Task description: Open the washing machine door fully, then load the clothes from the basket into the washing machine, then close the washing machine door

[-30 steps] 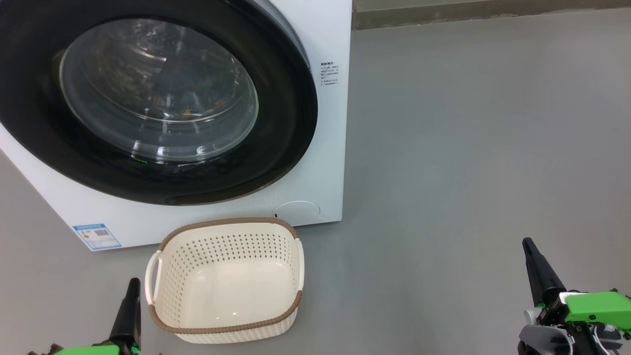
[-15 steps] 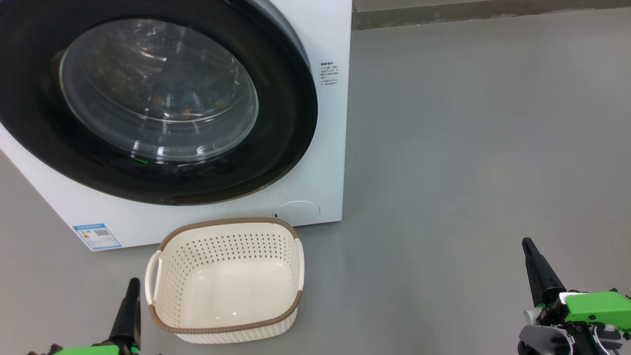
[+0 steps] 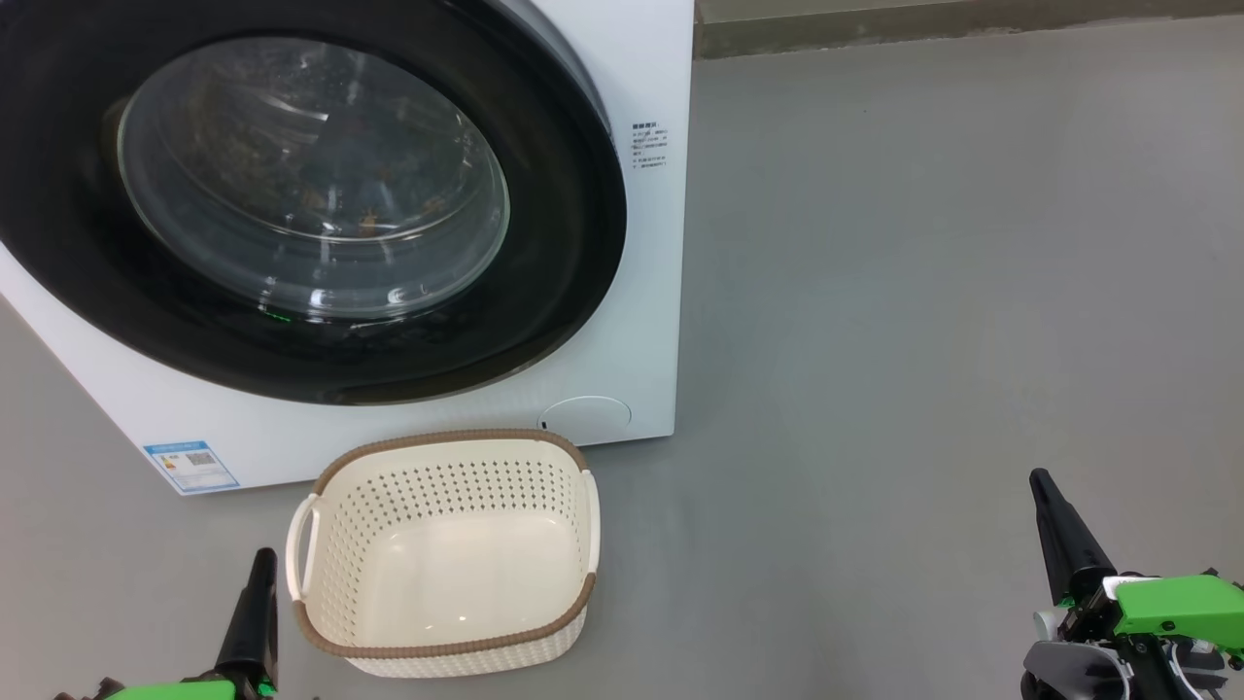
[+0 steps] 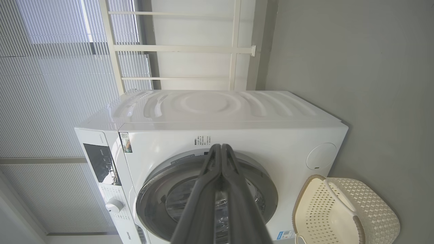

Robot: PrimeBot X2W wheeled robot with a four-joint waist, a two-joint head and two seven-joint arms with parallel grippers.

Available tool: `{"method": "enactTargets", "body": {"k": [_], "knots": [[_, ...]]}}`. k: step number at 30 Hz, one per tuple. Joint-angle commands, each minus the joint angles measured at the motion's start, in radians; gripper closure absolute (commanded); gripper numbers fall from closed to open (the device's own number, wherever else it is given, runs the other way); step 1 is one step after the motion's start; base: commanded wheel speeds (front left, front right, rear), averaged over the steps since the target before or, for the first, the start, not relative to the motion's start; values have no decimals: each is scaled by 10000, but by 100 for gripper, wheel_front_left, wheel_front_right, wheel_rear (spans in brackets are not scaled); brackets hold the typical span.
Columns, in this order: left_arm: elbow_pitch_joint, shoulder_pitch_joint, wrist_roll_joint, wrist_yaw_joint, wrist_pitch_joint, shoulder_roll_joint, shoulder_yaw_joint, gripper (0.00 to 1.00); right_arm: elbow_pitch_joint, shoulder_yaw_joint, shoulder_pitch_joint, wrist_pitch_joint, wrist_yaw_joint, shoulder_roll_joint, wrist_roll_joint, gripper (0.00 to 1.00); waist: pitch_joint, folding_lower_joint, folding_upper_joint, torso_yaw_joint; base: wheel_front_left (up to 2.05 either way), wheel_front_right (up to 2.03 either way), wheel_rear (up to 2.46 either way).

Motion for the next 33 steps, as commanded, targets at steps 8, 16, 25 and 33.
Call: {"method": "enactTargets", "body": {"k": [8, 16, 25, 33], "knots": [[-313, -427, -88, -67, 63, 91, 324, 100, -246, 195, -435, 55, 33, -129, 6, 100, 0, 0, -1, 0, 0, 0, 0], [-313, -427, -89, -67, 62, 91, 323, 100, -245, 188, -436, 60, 33, -125, 1, 100, 0, 0, -1, 0, 0, 0, 0], [-313, -426, -89, -67, 62, 91, 323, 100, -245, 182, -437, 65, 33, -121, -4, 100, 0, 0, -1, 0, 0, 0, 0], [-314, -426, -89, -67, 62, 91, 323, 100, -245, 178, -437, 68, 33, -118, -7, 100, 0, 0, -1, 0, 0, 0, 0]]}}
